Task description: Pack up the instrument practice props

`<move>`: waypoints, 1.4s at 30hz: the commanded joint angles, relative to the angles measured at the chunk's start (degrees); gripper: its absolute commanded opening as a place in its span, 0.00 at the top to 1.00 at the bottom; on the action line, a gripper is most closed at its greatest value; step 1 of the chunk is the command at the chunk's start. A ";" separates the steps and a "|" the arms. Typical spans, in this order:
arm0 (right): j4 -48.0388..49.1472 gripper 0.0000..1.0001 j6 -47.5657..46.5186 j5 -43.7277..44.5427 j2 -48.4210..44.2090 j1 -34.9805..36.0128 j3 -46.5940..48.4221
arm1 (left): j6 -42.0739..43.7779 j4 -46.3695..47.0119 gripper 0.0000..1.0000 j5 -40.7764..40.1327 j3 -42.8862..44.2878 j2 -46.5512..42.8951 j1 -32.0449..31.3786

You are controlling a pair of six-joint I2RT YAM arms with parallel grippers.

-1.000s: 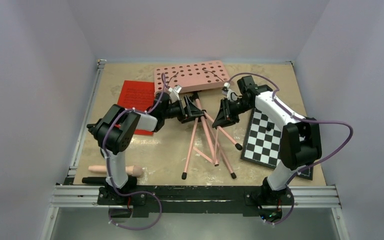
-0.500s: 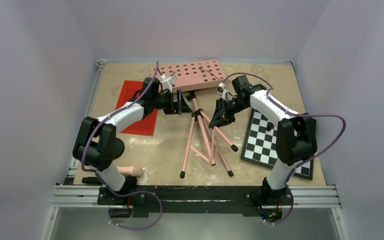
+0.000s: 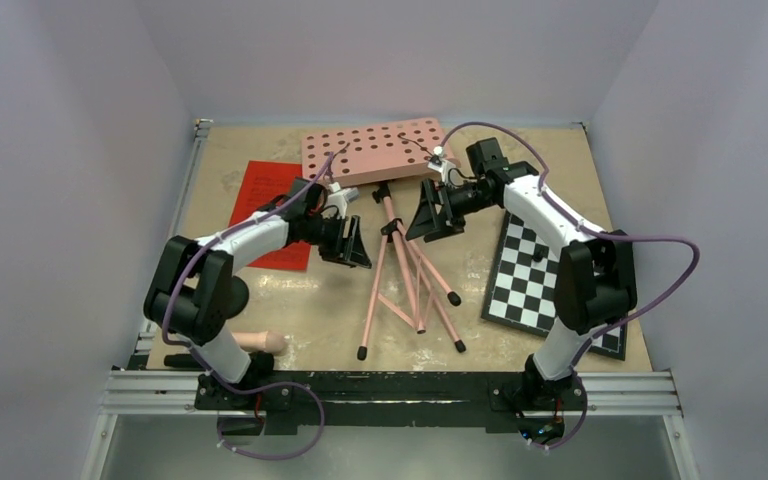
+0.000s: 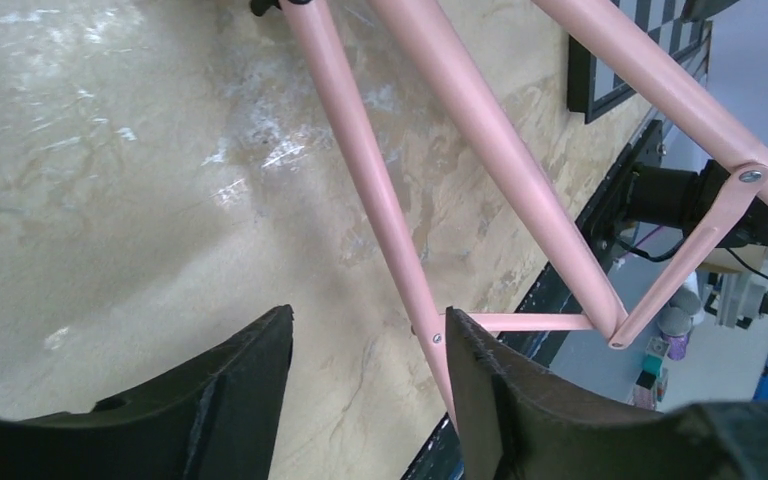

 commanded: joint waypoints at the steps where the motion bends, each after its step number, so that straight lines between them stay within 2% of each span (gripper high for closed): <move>1: -1.34 0.01 -3.04 -0.55 -1.55 -0.60 1.19 | 1.88 1.57 0.42 5.47 1.20 3.24 -1.23; 4: -0.71 0.06 -2.12 0.00 -0.60 -1.11 -0.70 | 2.11 1.90 0.53 7.32 1.79 5.08 -1.35; 9: 3.59 0.40 1.53 -3.79 0.20 -1.46 -3.78 | 1.80 4.63 0.66 10.26 1.33 6.62 -2.88; 13: 5.86 0.75 3.23 -6.30 0.98 -0.84 -4.88 | 0.33 8.52 0.71 12.85 1.25 7.61 -4.37; 16: 6.65 0.86 3.84 -6.44 1.47 -0.19 -6.08 | -1.44 9.80 0.72 12.89 2.67 9.54 -5.22; 19: 7.21 0.93 4.38 -5.83 1.95 1.02 -6.60 | -1.96 9.08 0.73 12.89 5.37 12.20 -6.09; 26: 6.39 1.00 4.31 0.14 4.23 3.55 -5.80 | -2.56 9.58 0.75 12.66 8.15 16.43 -6.80; 32: 7.13 1.00 6.58 5.72 6.13 4.41 -6.95 | -3.62 11.70 0.75 12.49 8.19 17.67 -7.05; 42: 15.98 1.00 14.65 7.04 13.45 7.83 -7.27 | -5.78 16.29 0.76 11.36 9.45 20.58 -8.23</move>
